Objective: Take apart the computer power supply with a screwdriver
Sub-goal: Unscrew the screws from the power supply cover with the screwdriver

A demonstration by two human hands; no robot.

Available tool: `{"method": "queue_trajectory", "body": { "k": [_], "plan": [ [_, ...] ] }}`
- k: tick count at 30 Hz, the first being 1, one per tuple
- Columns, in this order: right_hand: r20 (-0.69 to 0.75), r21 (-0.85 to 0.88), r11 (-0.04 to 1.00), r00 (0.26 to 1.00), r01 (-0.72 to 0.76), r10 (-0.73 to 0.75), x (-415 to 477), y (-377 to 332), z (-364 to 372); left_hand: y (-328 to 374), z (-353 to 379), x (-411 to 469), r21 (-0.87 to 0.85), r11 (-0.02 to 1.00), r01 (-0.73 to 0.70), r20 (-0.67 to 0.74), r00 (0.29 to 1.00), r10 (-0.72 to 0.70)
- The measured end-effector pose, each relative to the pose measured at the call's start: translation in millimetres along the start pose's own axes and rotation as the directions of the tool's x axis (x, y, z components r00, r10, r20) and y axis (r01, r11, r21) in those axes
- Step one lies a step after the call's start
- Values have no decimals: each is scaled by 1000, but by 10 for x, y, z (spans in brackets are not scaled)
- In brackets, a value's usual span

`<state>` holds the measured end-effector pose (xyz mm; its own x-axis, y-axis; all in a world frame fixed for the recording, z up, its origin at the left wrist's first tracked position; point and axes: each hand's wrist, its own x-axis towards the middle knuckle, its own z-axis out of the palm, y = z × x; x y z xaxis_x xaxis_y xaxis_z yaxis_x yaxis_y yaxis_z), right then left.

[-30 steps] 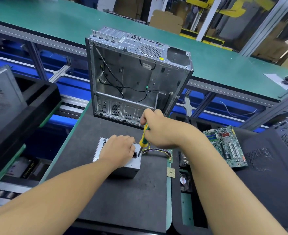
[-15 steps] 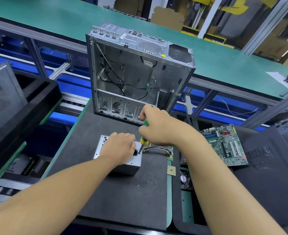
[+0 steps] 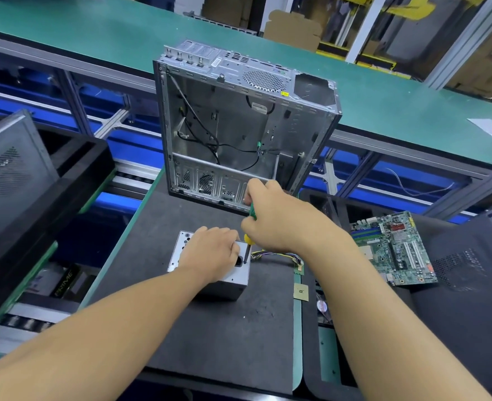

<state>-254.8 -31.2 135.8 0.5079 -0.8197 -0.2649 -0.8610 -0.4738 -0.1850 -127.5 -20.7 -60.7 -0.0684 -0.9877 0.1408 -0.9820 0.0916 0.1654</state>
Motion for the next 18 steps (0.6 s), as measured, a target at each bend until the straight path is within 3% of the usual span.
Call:
{"method": "queue_trajectory", "body": {
  "k": [7, 13, 18],
  "plan": [
    [-122, 2, 999, 991, 48, -47, 48, -4, 90, -16, 29, 13, -5, 1000, -17, -22, 1000, 17],
    [-3, 128, 990, 998, 65, -65, 11, -8, 6, -8, -4, -4, 22, 998, -55, -66, 996, 56],
    [-8, 112, 994, 1000, 17, -16, -45, 25, 14, 1, -12, 5, 30, 999, -26, 8, 1000, 26]
  ]
}}
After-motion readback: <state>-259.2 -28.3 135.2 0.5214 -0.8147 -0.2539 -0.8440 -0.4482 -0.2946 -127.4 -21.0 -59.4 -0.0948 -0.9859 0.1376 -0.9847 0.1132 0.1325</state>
